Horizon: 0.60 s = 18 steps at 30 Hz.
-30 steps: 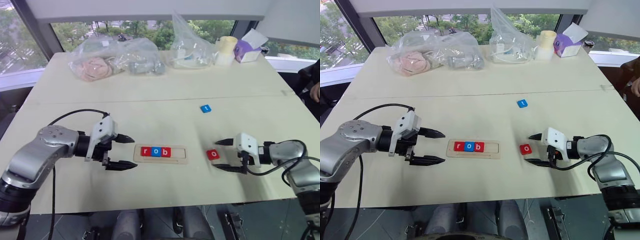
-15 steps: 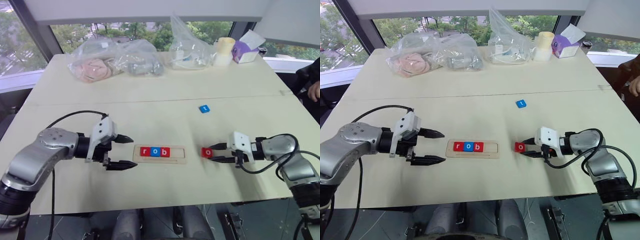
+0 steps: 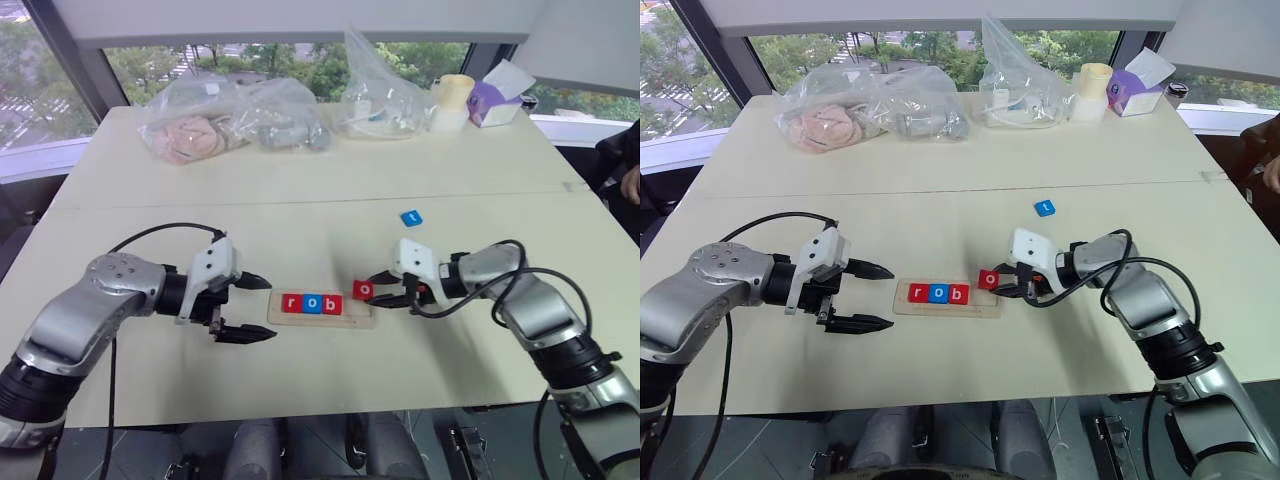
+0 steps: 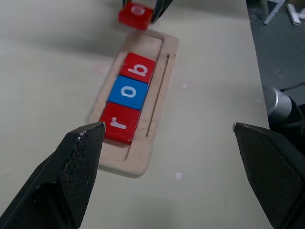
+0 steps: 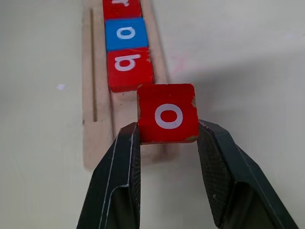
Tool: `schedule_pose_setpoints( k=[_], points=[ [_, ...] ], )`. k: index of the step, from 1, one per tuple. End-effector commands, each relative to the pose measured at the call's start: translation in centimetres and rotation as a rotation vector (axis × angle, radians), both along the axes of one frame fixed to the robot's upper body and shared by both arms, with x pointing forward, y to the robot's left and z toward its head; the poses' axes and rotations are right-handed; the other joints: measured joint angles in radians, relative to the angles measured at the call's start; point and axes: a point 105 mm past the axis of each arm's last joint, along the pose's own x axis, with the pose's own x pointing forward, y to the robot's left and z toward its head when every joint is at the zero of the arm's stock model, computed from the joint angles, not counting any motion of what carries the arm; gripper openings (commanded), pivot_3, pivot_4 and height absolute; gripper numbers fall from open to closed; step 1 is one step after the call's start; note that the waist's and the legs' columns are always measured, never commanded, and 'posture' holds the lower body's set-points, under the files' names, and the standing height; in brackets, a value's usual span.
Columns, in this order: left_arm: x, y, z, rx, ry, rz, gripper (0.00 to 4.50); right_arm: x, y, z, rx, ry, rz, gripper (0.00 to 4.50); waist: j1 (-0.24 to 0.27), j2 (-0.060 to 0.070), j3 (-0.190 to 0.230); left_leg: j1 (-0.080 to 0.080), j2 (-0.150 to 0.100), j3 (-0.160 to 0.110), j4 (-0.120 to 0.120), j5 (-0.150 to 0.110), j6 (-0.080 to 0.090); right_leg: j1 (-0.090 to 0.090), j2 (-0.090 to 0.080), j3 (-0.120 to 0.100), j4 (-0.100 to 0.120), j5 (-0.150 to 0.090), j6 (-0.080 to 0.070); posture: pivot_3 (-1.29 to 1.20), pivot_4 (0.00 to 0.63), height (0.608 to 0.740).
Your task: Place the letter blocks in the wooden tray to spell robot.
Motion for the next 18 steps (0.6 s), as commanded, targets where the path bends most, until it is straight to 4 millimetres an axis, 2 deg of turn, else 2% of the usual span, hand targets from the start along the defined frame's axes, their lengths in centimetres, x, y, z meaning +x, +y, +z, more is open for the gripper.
schedule_pose_setpoints(
  k=[1, 9, 18],
  points=[
    [0.1, 0.0, 0.6, -0.007, -0.032, 0.006, 4.5, -0.3, 0.7, 1.2, -0.005, -0.035, 0.037, 1.12, 0.0, 0.0, 0.0, 0.0, 0.0, 0.0, 0.0, 0.0, 0.0, 0.0, 0.0, 0.0, 0.0, 0.0, 0.0, 0.0, 0.15, 0.739],
    [-0.4, -1.1, 0.1, -0.045, -0.014, 0.021, 4.5, -1.1, 1.4, 0.6, -0.04, -0.036, 0.074, 1.12, -0.002, 0.0, 0.0, 0.0, 0.0, 0.001, 0.0, 0.0, 0.0, 0.0, 0.0, 0.0, 0.0, -0.002, 0.003, 0.0, 0.15, 0.739],
    [-0.5, -1.5, 0.1, -0.07, -0.009, 0.051, 4.5, -0.7, 1.5, -0.5, -0.085, -0.043, 0.056, 1.12, -0.002, 0.0, 0.0, 0.0, 0.0, 0.001, 0.0, 0.0, 0.0, 0.0, 0.0, 0.0, 0.0, -0.002, 0.003, 0.0, 0.15, 0.739]
  ],
)
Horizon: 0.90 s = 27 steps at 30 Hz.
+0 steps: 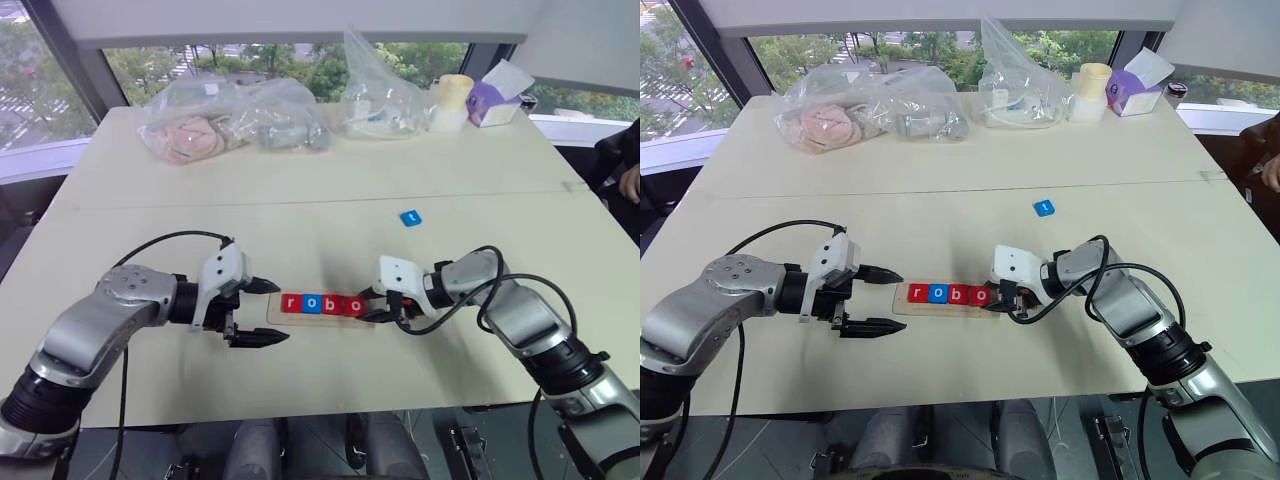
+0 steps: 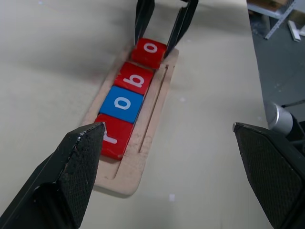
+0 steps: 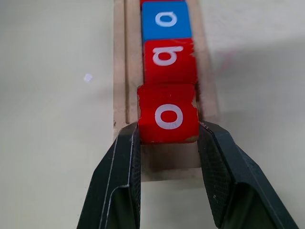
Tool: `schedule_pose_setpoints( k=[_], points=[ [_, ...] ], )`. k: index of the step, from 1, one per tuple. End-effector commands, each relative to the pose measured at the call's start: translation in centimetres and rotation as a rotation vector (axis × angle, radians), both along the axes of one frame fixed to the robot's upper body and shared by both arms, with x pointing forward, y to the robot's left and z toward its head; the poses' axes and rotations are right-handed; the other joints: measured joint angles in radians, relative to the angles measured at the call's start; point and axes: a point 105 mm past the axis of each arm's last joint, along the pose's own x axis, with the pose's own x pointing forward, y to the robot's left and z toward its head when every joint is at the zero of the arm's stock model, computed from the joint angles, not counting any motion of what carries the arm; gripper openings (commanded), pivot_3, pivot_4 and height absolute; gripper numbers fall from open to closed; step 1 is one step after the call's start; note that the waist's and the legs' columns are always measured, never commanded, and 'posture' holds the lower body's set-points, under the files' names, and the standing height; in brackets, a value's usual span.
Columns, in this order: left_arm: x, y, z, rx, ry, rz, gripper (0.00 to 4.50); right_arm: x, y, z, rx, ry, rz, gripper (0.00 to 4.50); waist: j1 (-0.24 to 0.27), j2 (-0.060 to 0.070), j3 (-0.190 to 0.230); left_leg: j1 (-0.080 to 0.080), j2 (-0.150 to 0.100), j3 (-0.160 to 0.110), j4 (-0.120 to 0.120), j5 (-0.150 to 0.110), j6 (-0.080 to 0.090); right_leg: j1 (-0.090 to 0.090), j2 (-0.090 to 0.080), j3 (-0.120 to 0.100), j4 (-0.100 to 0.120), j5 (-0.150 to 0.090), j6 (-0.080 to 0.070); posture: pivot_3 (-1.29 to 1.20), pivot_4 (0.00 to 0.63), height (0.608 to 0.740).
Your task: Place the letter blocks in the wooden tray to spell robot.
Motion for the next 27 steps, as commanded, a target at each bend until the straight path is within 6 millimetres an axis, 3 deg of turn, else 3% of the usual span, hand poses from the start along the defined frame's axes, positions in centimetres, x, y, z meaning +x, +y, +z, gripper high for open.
schedule_pose_setpoints(
  k=[1, 10, 20, 21, 24, 25, 27],
  points=[
    [-0.1, -0.2, 0.8, -0.019, -0.032, -0.002, 4.5, 0.3, 0.3, 0.3, -0.003, -0.037, 0.001, 1.12, 0.0, 0.0, 0.0, 0.0, 0.0, 0.0, 0.0, 0.0, 0.0, 0.0, 0.0, 0.0, 0.0, 0.0, 0.0, 0.0, 0.15, 0.739],
    [0.0, -0.3, 0.8, -0.033, -0.034, 0.019, 4.5, 0.1, 1.6, 0.6, 0.025, -0.04, 0.019, 1.12, -0.001, 0.0, 0.0, 0.0, 0.0, 0.0, 0.0, 0.0, 0.0, 0.0, 0.0, 0.0, 0.0, 0.0, 0.0, 0.0, 0.15, 0.739],
    [0.4, -0.2, 0.8, -0.034, -0.039, 0.034, 4.5, 0.2, 1.7, 0.2, 0.021, -0.048, -0.002, 1.12, -0.001, 0.0, 0.0, 0.0, 0.0, 0.0, 0.0, 0.0, 0.0, 0.0, 0.0, 0.0, 0.0, 0.0, 0.0, 0.0, 0.15, 0.739],
    [0.4, -0.2, 0.8, -0.033, -0.039, 0.034, 4.5, 0.1, 1.7, 0.3, 0.022, -0.047, 0.003, 2.2, -0.001, 0.0, 0.0, 0.0, 0.0, 0.0, 0.0, 0.0, 0.0, 0.0, 0.0, 0.0, 0.0, 0.0, 0.0, 0.0, 0.15, 0.739],
    [0.4, -0.2, 0.8, -0.034, -0.038, 0.035, 4.5, 0.2, 1.9, 1.2, 0.034, -0.087, 0.011, 3.69, -0.001, 0.0, 0.0, 0.0, 0.0, 0.0, 0.0, 0.0, 0.0, 0.0, 0.0, 0.0, 0.0, 0.0, 0.0, 0.0, 0.15, 0.739],
    [0.4, -0.1, 0.7, -0.034, -0.038, 0.036, 4.5, 0.4, 2.2, 2.5, 0.073, -0.105, 0.005, 4.13, 0.0, 0.0, 0.0, 0.0, 0.0, 0.0, 0.0, 0.0, 0.0, 0.0, 0.0, 0.0, 0.0, 0.0, 0.0, 0.0, 0.15, 0.739],
    [0.5, -0.1, 0.7, -0.034, -0.039, 0.038, 4.5, 0.6, 2.7, 4.4, 0.137, -0.129, -0.008, 4.13, -0.001, 0.0, 0.0, 0.0, 0.0, 0.0, 0.0, 0.0, 0.0, 0.0, 0.0, 0.0, 0.0, 0.0, 0.0, 0.0, 0.15, 0.739]
  ],
)
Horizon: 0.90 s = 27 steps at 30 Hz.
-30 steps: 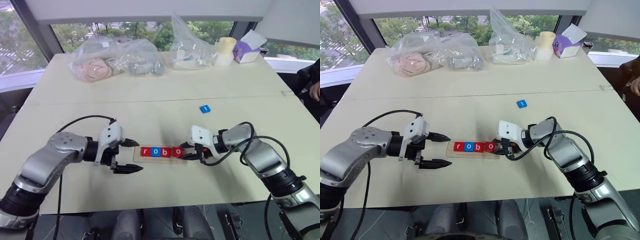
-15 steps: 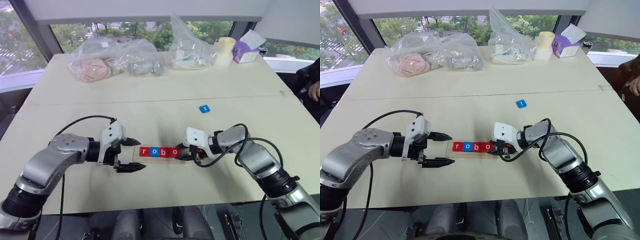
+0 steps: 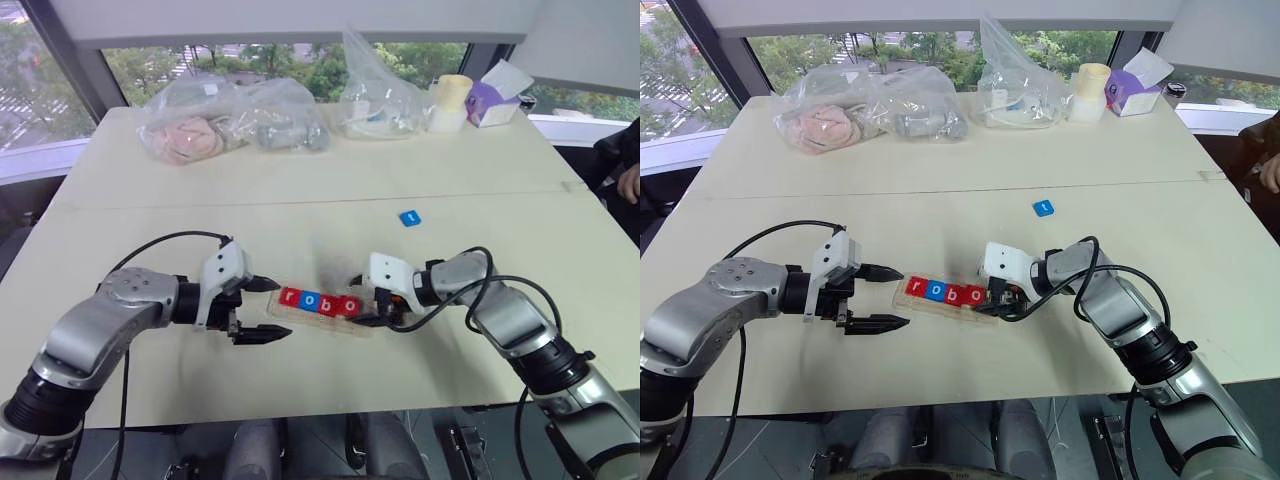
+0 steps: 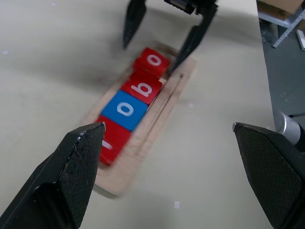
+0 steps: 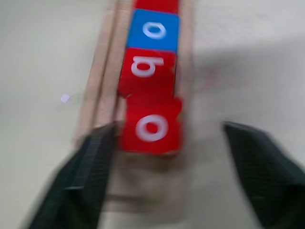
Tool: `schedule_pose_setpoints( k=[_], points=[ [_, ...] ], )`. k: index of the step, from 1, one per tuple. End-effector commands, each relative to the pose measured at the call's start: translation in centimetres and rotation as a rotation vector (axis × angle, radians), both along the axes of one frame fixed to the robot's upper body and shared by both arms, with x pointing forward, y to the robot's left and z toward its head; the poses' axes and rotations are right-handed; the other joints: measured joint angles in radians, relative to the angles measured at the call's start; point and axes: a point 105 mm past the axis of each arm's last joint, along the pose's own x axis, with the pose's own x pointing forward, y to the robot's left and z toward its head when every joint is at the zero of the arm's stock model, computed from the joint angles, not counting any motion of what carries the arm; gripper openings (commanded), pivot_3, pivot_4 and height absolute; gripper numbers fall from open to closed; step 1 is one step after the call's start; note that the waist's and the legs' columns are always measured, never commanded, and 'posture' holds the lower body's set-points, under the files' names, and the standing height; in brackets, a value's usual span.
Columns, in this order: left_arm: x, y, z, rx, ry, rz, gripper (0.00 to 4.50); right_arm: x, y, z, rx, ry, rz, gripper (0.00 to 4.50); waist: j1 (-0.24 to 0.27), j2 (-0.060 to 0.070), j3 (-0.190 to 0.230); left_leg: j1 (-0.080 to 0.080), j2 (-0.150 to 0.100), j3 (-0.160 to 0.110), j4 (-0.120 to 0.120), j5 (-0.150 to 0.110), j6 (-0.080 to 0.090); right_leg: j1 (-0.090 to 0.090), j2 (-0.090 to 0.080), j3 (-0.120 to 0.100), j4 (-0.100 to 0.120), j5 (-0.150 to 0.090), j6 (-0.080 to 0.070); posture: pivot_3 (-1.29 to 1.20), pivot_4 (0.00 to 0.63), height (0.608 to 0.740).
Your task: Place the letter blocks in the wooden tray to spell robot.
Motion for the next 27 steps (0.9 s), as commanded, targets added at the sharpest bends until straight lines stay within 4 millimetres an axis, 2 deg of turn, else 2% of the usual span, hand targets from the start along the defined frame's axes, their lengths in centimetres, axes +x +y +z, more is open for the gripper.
schedule_pose_setpoints(
  k=[1, 3, 5, 7, 10, 13, 17, 27],
  points=[
    [0.3, 0.1, 0.9, -0.01, -0.045, 0.002, 4.5, 0.3, 1.3, 4.6, 0.121, -0.102, 0.016, 4.13, -0.002, 0.0, 0.0, 0.0, 0.0, 0.0, 0.0, 0.0, 0.0, 0.0, 0.0, 0.0, 0.0, 0.0, 0.0, 0.0, 0.15, 0.739],
    [0.4, 0.1, 0.8, -0.01, -0.046, 0.003, 4.5, 0.4, 1.5, 5.3, 0.145, -0.105, 0.011, 4.13, -0.001, 0.0, 0.0, 0.0, 0.0, -0.001, 0.0, 0.0, 0.0, 0.0, 0.0, 0.0, 0.0, 0.0, 0.0, 0.0, 0.15, 0.739],
    [0.7, 0.2, 0.9, -0.01, -0.053, 0.006, 4.5, 1.9, 1.0, 7.4, 0.224, -0.146, -0.069, 4.13, 0.0, 0.0, 0.0, 0.0, 0.0, 0.0, 0.0, 0.0, 0.0, 0.0, 0.0, 0.0, 0.0, 0.0, 0.0, 0.0, 0.15, 0.739],
    [0.9, 0.1, 0.9, -0.012, -0.058, 0.008, 4.5, 2.7, 0.2, 8.3, 0.261, -0.168, -0.11, 4.13, 0.002, 0.0, 0.0, 0.0, 0.0, 0.0, 0.0, 0.0, 0.0, 0.0, 0.0, 0.0, 0.0, 0.001, -0.002, 0.0, 0.15, 0.739],
    [1.0, 0.1, 1.0, -0.018, -0.07, 0.013, 4.5, 2.7, -1.1, 7.4, 0.229, -0.168, -0.148, 4.13, 0.008, 0.0, 0.0, 0.0, 0.0, 0.0, 0.0, 0.0, 0.0, 0.001, 0.0, 0.0, -0.001, 0.002, -0.003, 0.0, 0.15, 0.739],
    [0.6, 0.0, 0.9, -0.018, -0.059, 0.0, 4.5, 2.7, -2.4, 4.7, 0.109, -0.223, -0.168, 4.13, 0.011, 0.0, 0.0, -0.001, 0.0, 0.002, -0.001, 0.0, 0.0, 0.0, -0.001, 0.0, -0.002, 0.002, -0.003, 0.0, 0.15, 0.739],
    [0.0, 0.2, 0.7, -0.008, -0.04, -0.01, 4.5, 1.5, -2.2, 2.4, 0.134, -0.175, -0.19, 4.13, 0.014, 0.0, 0.0, -0.001, 0.0, 0.002, -0.002, 0.0, 0.0, -0.001, 0.0, 0.0, -0.002, 0.001, -0.003, 0.0, 0.15, 0.739],
    [0.4, 0.4, 0.9, 0.0, -0.042, 0.001, 4.5, 0.9, -0.9, 1.6, 0.162, -0.168, -0.186, 4.13, 0.017, 0.0, 0.0, 0.0, 0.0, 0.0, -0.001, 0.0, 0.0, 0.0, 0.0, 0.0, -0.001, 0.0, 0.0, 0.0, 0.15, 0.739]
  ],
)
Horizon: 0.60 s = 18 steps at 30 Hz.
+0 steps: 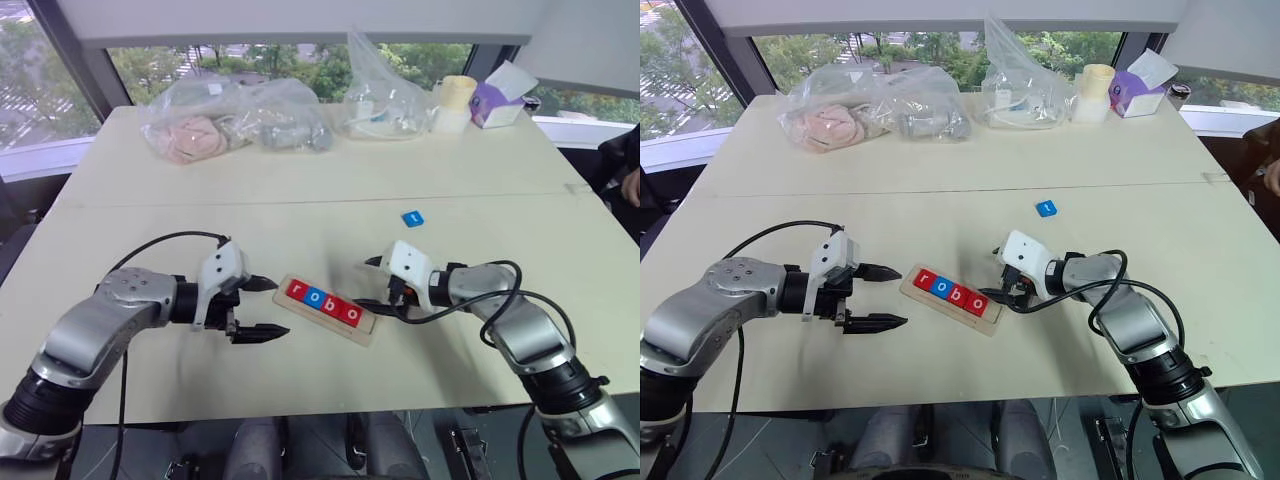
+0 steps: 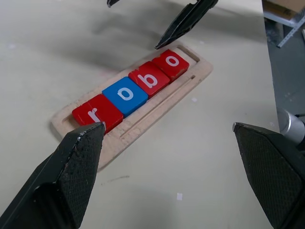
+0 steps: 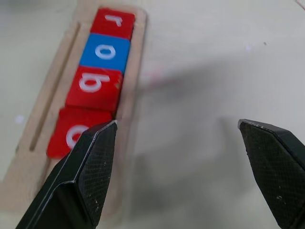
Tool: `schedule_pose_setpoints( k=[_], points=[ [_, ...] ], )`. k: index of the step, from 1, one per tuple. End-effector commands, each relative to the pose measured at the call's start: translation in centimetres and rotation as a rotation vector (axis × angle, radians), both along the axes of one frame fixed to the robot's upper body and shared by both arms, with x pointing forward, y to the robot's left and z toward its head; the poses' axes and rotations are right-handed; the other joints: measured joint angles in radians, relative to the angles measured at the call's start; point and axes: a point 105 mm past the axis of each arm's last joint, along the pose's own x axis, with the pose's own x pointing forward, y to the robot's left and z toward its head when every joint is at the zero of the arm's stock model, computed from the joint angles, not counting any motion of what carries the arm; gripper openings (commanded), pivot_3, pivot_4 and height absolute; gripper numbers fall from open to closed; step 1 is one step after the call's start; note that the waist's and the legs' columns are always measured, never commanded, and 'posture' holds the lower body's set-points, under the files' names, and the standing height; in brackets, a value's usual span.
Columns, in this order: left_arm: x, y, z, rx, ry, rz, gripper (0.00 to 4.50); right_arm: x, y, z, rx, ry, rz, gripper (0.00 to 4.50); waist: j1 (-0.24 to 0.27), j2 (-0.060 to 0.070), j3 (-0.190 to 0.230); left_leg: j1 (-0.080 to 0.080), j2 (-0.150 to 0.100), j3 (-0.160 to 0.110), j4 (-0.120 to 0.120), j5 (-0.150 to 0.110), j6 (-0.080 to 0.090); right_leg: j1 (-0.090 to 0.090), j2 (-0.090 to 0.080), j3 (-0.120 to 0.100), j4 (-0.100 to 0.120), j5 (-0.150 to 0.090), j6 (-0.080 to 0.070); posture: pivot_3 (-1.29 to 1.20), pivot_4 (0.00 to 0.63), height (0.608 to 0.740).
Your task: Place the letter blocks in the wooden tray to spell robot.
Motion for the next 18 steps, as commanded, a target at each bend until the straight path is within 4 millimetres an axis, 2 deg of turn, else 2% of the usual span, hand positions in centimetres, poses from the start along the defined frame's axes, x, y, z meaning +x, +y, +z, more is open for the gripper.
schedule_pose_setpoints(
  k=[1, 6, 8, 10, 13, 15, 18],
  points=[
    [0.1, 0.1, 1.0, -0.004, -0.039, -0.007, 4.5, -0.2, 0.8, 1.2, 0.014, -0.056, 0.027, 4.13, 0.001, 0.0, 0.0, 0.0, 0.0, 0.0, 0.0, 0.0, 0.0, 0.0, 0.0, 0.0, 0.0, 0.0, 0.0, 0.0, 0.15, 0.739],
    [0.4, 0.2, 1.3, -0.013, -0.051, 0.003, 4.5, 2.9, -1.5, 2.8, 0.05, -0.148, -0.155, 4.13, 0.004, 0.0, 0.0, 0.0, 0.0, 0.001, 0.0, 0.0, 0.0, 0.0, 0.0, 0.0, 0.0, 0.0, 0.0, 0.0, 0.15, 0.739],
    [0.8, 0.2, 1.8, -0.035, -0.069, 0.024, 4.5, 5.5, -3.9, 4.7, 0.16, -0.183, -0.357, 4.13, 0.004, 0.0, 0.0, 0.0, 0.0, 0.001, 0.0, 0.0, 0.0, 0.0, 0.0, 0.0, 0.0, 0.0, 0.0, 0.0, 0.15, 0.739],
    [1.8, 0.3, 3.0, -0.087, -0.107, 0.073, 4.5, 7.3, -6.2, 5.6, 0.256, -0.18, -0.533, 4.13, 0.006, 0.0, 0.0, 0.0, 0.0, 0.001, 0.001, 0.0, 0.0, 0.0, 0.0, 0.0, 0.0, 0.001, -0.001, 0.0, 0.15, 0.739],
    [3.5, 1.0, 4.7, -0.141, -0.165, 0.14, 4.5, 8.7, -8.5, 4.9, 0.276, -0.177, -0.699, 4.13, 0.007, 0.0, 0.0, 0.0, 0.0, 0.0, 0.0, 0.0, 0.0, 0.001, 0.0, -0.001, 0.0, 0.003, -0.004, 0.0, 0.15, 0.739],
    [4.5, 1.5, 5.1, -0.134, -0.197, 0.173, 4.5, 9.6, -9.6, 4.0, 0.282, -0.154, -0.797, 4.13, 0.004, -0.001, 0.0, 0.0, 0.0, 0.001, 0.0, 0.0, 0.0, 0.001, 0.0, -0.001, 0.0, 0.002, -0.004, 0.0, 0.15, 0.739],
    [5.2, 1.8, 5.8, -0.142, -0.227, 0.196, 4.5, 10.5, -9.4, 3.3, 0.33, -0.098, -0.822, 4.13, -0.006, 0.0, 0.0, 0.0, -0.001, 0.002, -0.002, 0.0, 0.0, 0.0, 0.0, 0.0, 0.0, 0.002, -0.003, 0.0, 0.15, 0.739]
  ],
)
